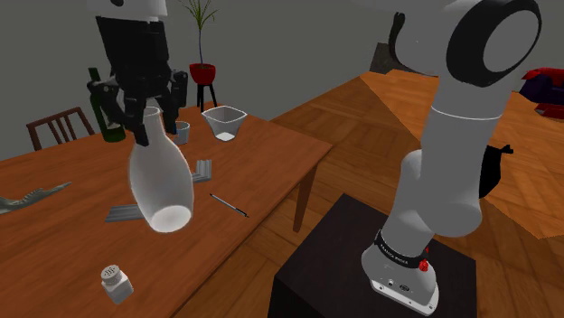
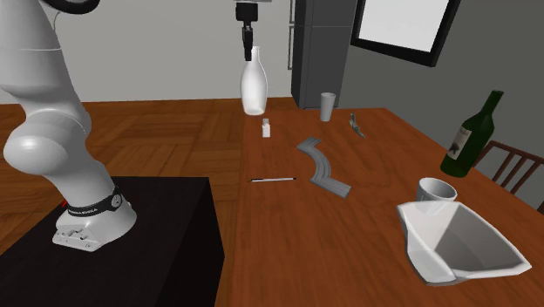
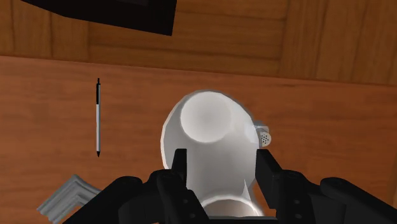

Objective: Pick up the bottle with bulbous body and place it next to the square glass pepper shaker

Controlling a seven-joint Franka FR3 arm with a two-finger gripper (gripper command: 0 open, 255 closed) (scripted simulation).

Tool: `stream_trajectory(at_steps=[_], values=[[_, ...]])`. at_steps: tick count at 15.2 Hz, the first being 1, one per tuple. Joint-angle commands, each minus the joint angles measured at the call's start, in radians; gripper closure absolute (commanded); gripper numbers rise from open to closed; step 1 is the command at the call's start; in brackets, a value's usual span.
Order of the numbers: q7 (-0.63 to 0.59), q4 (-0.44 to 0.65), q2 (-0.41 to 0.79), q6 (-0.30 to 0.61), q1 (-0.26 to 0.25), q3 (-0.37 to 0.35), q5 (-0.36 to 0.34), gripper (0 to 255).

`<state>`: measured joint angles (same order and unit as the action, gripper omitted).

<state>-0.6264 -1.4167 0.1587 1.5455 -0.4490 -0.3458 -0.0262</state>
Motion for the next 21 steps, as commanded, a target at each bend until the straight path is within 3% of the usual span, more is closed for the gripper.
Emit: stream_trajectory(at_steps=[1, 4, 21], values=[[-0.047, 0.059, 0.057, -0.003, -0.032, -0.017, -0.021, 255], [-0.116, 0.138, 0.143, -0.002, -0.089, -0.038, -0.055, 255], [-0.109, -0.139, 0.109, 0.242, -0.068, -0.031, -0.043, 255]])
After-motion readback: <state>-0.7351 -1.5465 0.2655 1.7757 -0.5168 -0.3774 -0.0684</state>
